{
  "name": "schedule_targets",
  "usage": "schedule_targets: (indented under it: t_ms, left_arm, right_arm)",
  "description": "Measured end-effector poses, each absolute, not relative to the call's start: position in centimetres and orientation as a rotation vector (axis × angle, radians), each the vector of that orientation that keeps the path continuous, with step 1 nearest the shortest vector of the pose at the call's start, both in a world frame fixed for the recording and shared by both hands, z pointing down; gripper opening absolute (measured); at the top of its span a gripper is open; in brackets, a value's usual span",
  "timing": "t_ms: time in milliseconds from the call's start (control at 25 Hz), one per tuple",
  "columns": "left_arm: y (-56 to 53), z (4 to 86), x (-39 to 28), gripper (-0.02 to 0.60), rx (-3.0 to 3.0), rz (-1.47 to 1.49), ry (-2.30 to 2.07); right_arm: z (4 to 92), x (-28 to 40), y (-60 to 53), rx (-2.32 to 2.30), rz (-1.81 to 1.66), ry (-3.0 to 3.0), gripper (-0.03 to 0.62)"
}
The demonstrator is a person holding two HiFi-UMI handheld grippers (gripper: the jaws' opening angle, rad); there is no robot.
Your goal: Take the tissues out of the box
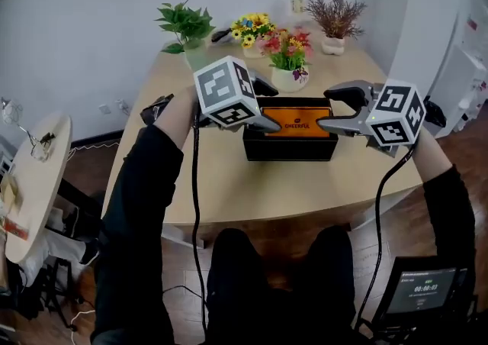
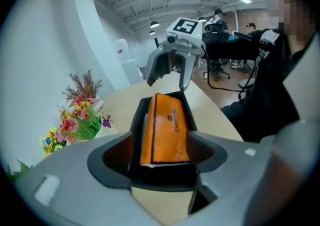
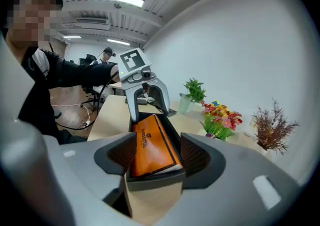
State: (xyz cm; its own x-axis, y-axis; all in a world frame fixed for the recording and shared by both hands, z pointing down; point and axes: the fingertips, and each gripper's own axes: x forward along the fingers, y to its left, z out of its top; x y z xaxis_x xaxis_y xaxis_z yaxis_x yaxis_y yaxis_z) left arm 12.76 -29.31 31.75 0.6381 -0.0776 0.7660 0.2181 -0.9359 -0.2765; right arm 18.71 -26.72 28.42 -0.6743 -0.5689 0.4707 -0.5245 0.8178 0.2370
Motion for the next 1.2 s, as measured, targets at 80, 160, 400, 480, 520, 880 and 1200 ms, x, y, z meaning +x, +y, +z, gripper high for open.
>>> schedule_targets:
  t_ms: [80,160,400,480,520,880,1200]
  left_arm:
    - [-30.2,33.0,13.2,0.313,-2.512,-1.296,-0.134]
    - [-30.7,34.0,13.6,0.308,-2.52,-1.359,-0.163]
    - [-29.8,35.2,13.6,0.228,-2.579,-1.45,-0.301]
    - [-29.9,35.3,13.7,0.219,-2.576,-1.455,-0.299]
    - [-30.0,35.3,13.6,0.215,-2.577,-1.451,-0.296]
    - [-30.5,35.1,13.6,0.141,-2.578,-1.344,-0.304]
    - [-30.1,28.1,11.8,0.143,-2.473,-1.217,-0.156]
  right_arm:
    - [29.1,18.4,-27.8,0.707,-0.051,-2.414,0.285]
    - [30.1,18.2,-28.7,0.621,-0.008,-2.34,0.288]
    - [34.5,17.6,-28.6,0.402,0.17,-2.142,0.29]
    - [35.2,17.8,-29.2,0.41,0.142,-2.086,0.256]
    - [35.3,17.8,-29.4,0.413,0.149,-2.077,0.249]
    - [34.8,17.9,-29.5,0.468,0.17,-2.168,0.172]
    - [27.7,16.2,-28.8,0.598,-0.143,-2.237,0.16]
